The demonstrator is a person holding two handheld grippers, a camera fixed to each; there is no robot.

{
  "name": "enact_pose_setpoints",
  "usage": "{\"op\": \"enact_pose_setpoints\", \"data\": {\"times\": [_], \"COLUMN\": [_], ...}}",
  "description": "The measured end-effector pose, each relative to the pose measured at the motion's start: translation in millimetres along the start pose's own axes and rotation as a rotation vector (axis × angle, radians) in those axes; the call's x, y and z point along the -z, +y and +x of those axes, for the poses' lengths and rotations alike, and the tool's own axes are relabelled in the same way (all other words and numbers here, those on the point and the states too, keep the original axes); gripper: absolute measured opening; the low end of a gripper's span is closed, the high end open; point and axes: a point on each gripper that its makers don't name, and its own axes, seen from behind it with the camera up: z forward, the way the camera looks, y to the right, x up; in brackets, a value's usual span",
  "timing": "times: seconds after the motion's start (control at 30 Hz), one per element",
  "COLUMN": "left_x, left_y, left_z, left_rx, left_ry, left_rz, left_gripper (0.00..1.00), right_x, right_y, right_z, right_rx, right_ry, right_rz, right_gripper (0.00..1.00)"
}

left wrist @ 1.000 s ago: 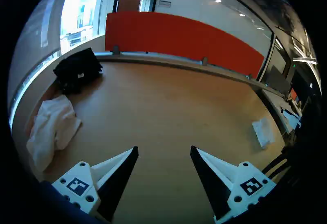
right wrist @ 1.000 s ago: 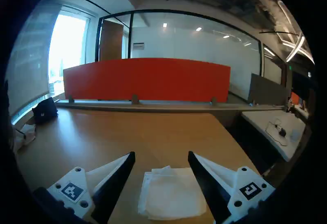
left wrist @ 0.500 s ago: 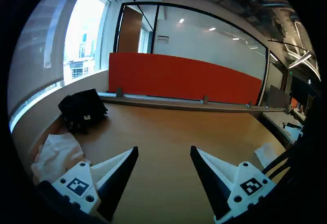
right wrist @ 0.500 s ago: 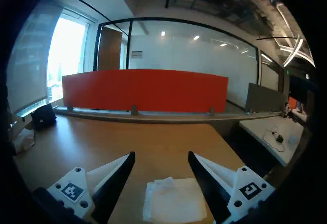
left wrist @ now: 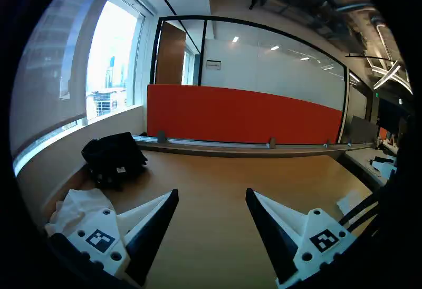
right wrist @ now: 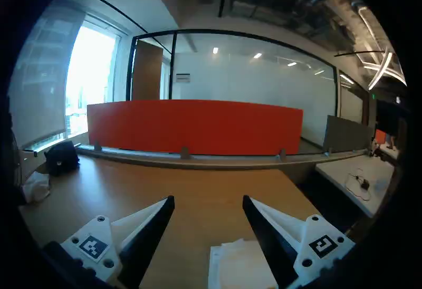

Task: Fold towel

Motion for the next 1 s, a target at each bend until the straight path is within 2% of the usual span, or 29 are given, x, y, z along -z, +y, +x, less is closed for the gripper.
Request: {"op": "enact_pose_setpoints", "data": {"times": [0.27, 0.53, 0.77, 1.0], "left_x": [-3.1, -6.6, -8.3, -11.3], "left_y": [-13.7, -29.4, -36.8, -35.8], "left_z": [14.2, 33.0, 44.2, 47.1], "left_rx": [0.001, 0.002, 0.02, 0.006], "left_ry": [0.039, 0.091, 0.13, 0.153], "left_rz": [0.008, 0.024, 0.03, 0.027], "left_gripper": [0.94, 0.94, 0.94, 0.94], "right_x": [-6.5, -9.0, -10.6, -11.7], "right_y": [-36.2, -68.7, -81.6, -85.8], "right_z": [20.3, 41.5, 48.8, 55.9], "right_rx": [0.01, 0.051, 0.056, 0.041], "right_ry": [0.036, 0.077, 0.084, 0.094], "right_rz": [0.015, 0.018, 0.011, 0.003], "right_gripper": [1.0, 1.0, 1.0, 1.0]}}
